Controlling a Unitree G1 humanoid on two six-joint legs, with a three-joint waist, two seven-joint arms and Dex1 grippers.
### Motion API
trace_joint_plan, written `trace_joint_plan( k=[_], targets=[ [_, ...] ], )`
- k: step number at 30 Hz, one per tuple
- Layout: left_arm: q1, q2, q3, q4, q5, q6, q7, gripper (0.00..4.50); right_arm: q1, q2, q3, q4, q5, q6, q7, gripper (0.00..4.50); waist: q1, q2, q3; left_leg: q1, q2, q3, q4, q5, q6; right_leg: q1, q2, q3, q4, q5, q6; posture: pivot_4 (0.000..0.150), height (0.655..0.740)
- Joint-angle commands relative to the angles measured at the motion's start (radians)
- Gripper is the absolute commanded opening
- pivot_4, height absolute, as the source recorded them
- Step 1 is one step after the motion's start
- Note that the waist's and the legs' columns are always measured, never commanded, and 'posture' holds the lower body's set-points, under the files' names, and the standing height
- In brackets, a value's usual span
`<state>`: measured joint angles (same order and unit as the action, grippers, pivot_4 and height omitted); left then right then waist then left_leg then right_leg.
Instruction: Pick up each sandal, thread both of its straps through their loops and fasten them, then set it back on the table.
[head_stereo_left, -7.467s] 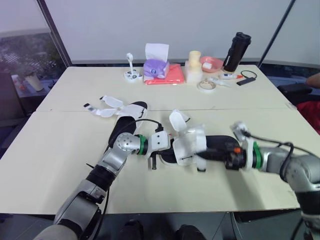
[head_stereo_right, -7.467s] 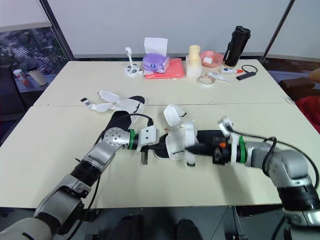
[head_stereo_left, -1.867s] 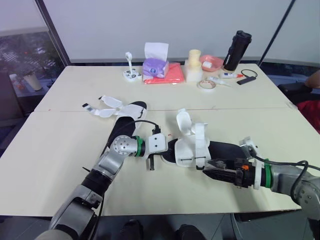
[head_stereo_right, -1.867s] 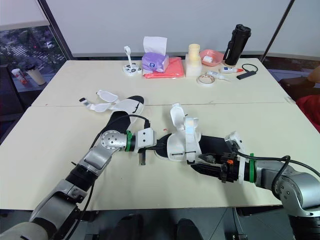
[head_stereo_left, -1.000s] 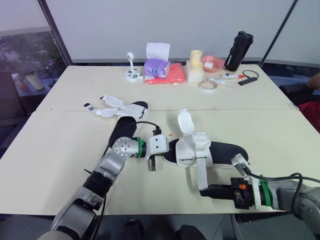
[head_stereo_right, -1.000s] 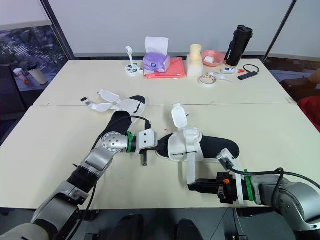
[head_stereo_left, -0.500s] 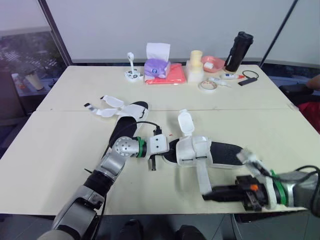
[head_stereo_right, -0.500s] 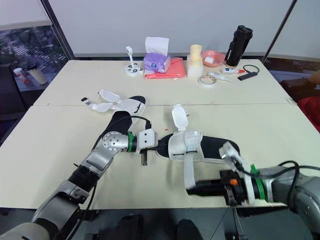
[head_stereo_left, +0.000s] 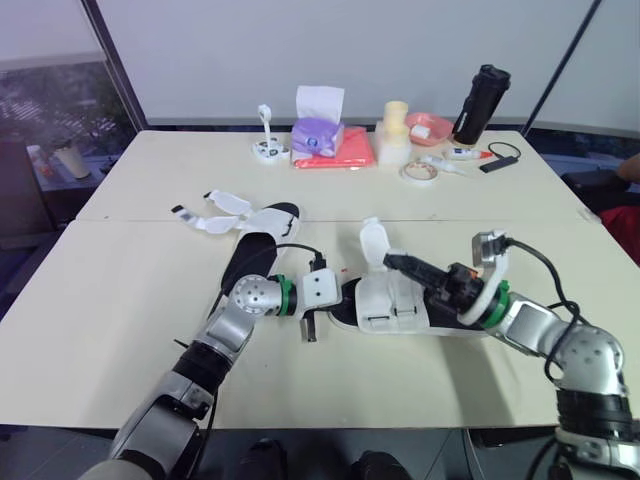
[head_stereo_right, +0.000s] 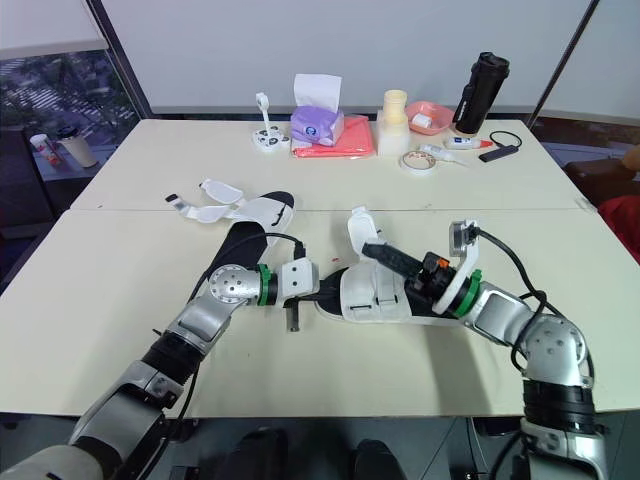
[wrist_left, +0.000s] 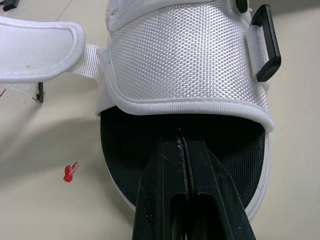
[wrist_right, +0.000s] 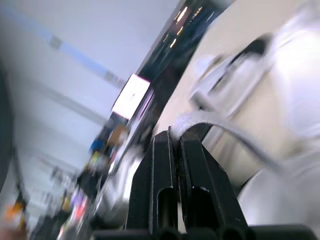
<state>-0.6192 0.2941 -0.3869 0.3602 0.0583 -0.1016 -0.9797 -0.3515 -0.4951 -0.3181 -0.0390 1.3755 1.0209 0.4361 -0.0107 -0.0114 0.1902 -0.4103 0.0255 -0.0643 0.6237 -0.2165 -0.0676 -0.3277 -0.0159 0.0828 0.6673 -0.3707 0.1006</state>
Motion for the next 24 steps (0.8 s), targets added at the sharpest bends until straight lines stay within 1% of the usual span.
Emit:
trace_joint_plan(
  k=[1, 3, 4, 6, 8, 10, 11, 12, 14, 17, 22, 24],
  targets=[
    [0.034, 0.008, -0.038, 0.026, 0.043, 0.033, -0.001, 0.00, -0.047, 0.014, -0.058, 0.033, 0.011, -0.031, -0.063, 0.05, 0.000, 0.000, 0.000, 0.000, 0.000, 0.000, 0.000, 0.000, 0.000, 0.000, 0.000, 0.000, 0.000, 0.000, 0.000, 0.150, 0.7400],
    [0.031, 0.008, -0.036, 0.028, 0.043, 0.034, 0.002, 0.00, -0.058, 0.012, -0.062, 0.049, 0.008, -0.028, -0.080, 0.05, 0.000, 0.000, 0.000, 0.000, 0.000, 0.000, -0.001, 0.000, 0.000, 0.000, 0.000, 0.000, 0.000, 0.000, 0.000, 0.150, 0.7400],
    [0.031, 0.008, -0.036, 0.029, 0.043, 0.034, 0.003, 0.00, -0.062, 0.009, -0.064, 0.057, 0.007, -0.026, -0.089, 0.32, 0.000, 0.000, 0.000, 0.000, 0.000, 0.000, -0.001, 0.000, 0.000, 0.000, 0.000, 0.000, 0.000, 0.000, 0.000, 0.150, 0.7400],
    [0.032, 0.007, -0.036, 0.029, 0.044, 0.034, 0.006, 0.00, -0.070, 0.002, -0.075, 0.068, 0.017, -0.022, -0.088, 1.02, 0.000, 0.000, 0.000, 0.000, 0.000, 0.000, -0.001, 0.000, 0.000, 0.000, 0.000, 0.000, 0.000, 0.000, 0.000, 0.150, 0.7400],
    [0.031, 0.006, -0.037, 0.031, 0.044, 0.034, 0.008, 0.00, -0.081, -0.005, -0.087, 0.073, 0.012, -0.025, -0.087, 1.99, 0.000, 0.000, 0.000, 0.000, 0.000, 0.000, -0.001, 0.000, 0.000, 0.000, 0.000, 0.000, 0.000, 0.000, 0.000, 0.150, 0.7400],
    [0.034, 0.004, -0.038, 0.028, 0.044, 0.035, 0.010, 0.00, -0.096, -0.022, -0.093, 0.079, -0.014, -0.031, -0.075, 3.06, 0.000, 0.000, 0.000, 0.000, 0.000, 0.000, -0.001, 0.000, 0.000, 0.000, 0.000, 0.000, 0.000, 0.000, 0.000, 0.150, 0.7400],
    [0.035, 0.003, -0.038, 0.027, 0.044, 0.035, 0.011, 0.00, -0.107, -0.036, -0.091, 0.079, -0.031, -0.035, -0.059, 3.58, 0.000, 0.000, 0.000, 0.000, 0.000, 0.000, -0.001, 0.000, 0.000, 0.000, 0.000, 0.000, 0.000, 0.000, 0.000, 0.150, 0.7400],
    [0.035, 0.003, -0.038, 0.027, 0.044, 0.035, 0.011, 0.00, -0.121, -0.062, -0.073, 0.073, -0.082, -0.055, -0.031, 4.01, 0.000, 0.001, 0.000, 0.000, 0.000, 0.000, -0.001, 0.000, 0.000, 0.000, 0.000, 0.000, 0.000, 0.000, 0.000, 0.150, 0.7400],
    [0.035, 0.002, -0.038, 0.027, 0.043, 0.035, 0.010, 0.00, -0.151, -0.131, 0.004, 0.053, -0.224, -0.112, 0.057, 4.01, 0.000, 0.001, 0.000, 0.000, -0.001, 0.001, -0.001, 0.000, 0.000, -0.001, -0.001, 0.000, 0.000, 0.000, 0.000, 0.150, 0.7400],
    [0.035, 0.001, -0.041, 0.029, 0.043, 0.033, 0.010, 0.00, -0.208, -0.207, 0.130, 0.090, -0.411, -0.187, 0.167, 4.01, -0.001, 0.002, 0.000, 0.000, -0.001, 0.001, -0.001, 0.000, 0.000, -0.002, -0.001, 0.001, 0.000, 0.000, 0.000, 0.150, 0.7400],
    [0.027, -0.007, -0.044, 0.039, 0.045, 0.029, 0.014, 0.00, -0.327, -0.231, 0.254, 0.252, -0.591, -0.241, 0.324, 4.01, 0.002, 0.002, 0.000, 0.000, -0.001, 0.001, -0.001, 0.000, 0.000, -0.002, 0.000, 0.001, 0.000, 0.000, 0.000, 0.150, 0.7400],
    [0.027, -0.011, -0.044, 0.040, 0.046, 0.028, 0.016, 0.00, -0.357, -0.237, 0.296, 0.298, -0.640, -0.239, 0.388, 4.01, 0.003, 0.002, 0.000, -0.001, -0.001, 0.001, -0.001, 0.000, 0.000, -0.002, -0.001, 0.000, 0.000, 0.000, 0.000, 0.150, 0.7400]
  ],
)
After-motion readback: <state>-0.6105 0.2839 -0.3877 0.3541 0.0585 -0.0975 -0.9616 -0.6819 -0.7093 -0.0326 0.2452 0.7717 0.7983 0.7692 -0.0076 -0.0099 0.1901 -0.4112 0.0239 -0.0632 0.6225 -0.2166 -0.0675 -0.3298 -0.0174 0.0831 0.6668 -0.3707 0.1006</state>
